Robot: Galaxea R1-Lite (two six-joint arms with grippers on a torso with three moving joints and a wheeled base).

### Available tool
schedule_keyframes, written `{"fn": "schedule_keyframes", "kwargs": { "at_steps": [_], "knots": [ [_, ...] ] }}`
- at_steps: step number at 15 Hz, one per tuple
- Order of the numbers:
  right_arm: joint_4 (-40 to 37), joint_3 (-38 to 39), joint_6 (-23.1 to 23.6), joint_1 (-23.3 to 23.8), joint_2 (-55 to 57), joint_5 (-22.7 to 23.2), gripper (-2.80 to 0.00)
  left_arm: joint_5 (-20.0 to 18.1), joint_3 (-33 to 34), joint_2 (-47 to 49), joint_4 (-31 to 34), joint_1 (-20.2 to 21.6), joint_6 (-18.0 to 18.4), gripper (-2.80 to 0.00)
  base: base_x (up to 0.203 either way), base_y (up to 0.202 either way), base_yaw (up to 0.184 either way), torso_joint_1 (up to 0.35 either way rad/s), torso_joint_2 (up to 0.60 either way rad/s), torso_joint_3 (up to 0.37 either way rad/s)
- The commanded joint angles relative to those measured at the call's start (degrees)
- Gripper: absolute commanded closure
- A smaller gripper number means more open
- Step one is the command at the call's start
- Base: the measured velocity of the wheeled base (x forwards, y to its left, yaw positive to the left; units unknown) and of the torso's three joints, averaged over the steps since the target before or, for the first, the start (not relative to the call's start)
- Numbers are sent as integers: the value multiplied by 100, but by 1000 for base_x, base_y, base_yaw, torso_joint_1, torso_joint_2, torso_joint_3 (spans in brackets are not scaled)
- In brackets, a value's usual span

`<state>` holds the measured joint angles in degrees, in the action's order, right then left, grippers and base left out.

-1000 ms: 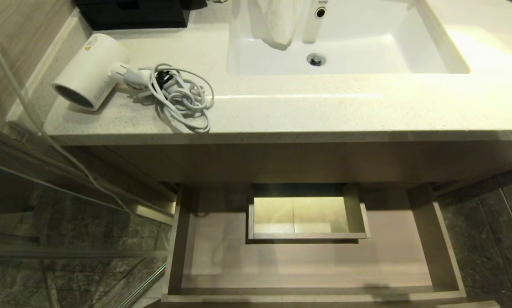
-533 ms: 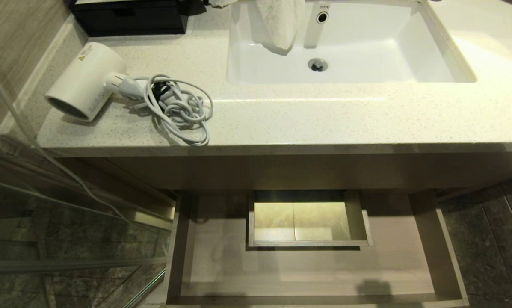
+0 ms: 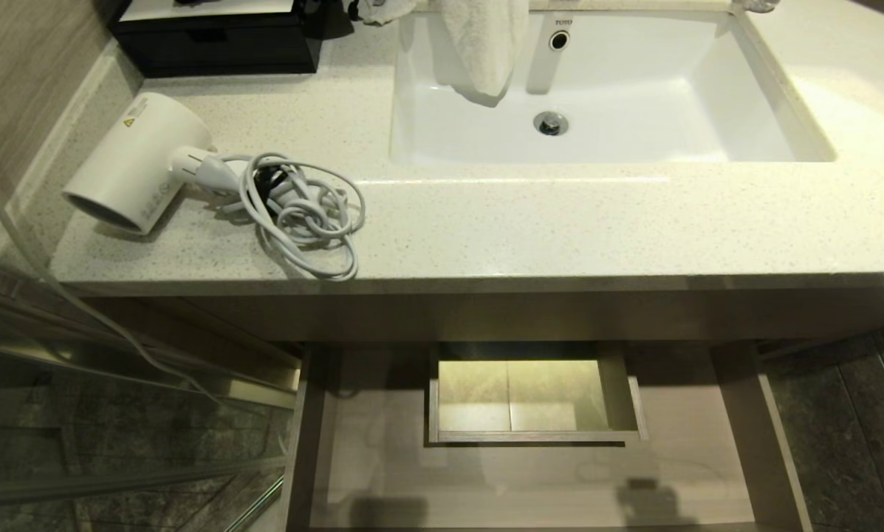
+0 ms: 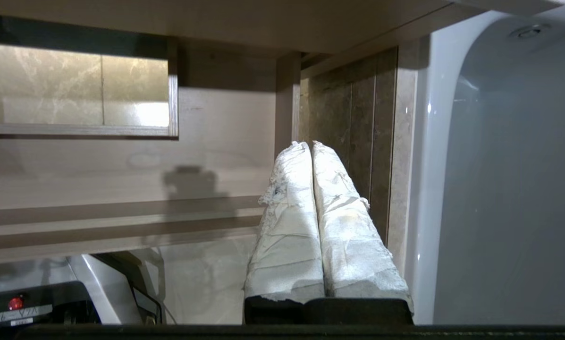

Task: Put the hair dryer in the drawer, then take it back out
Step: Pick up the hairdryer

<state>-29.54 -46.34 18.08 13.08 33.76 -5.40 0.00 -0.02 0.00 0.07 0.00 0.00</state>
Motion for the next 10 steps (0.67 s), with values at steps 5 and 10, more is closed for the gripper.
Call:
{"fn": "schedule_keyframes", "kwargs": {
  "at_steps": [5, 10],
  "knots": [
    [45, -42, 3, 45, -36, -5, 0, 0, -6, 0, 1, 0, 0, 0, 0, 0, 0, 0, 0, 0],
    [35, -68, -23, 54, -62, -14, 0, 0, 2, 0, 1, 0, 0, 0, 0, 0, 0, 0, 0, 0]
  ]
}}
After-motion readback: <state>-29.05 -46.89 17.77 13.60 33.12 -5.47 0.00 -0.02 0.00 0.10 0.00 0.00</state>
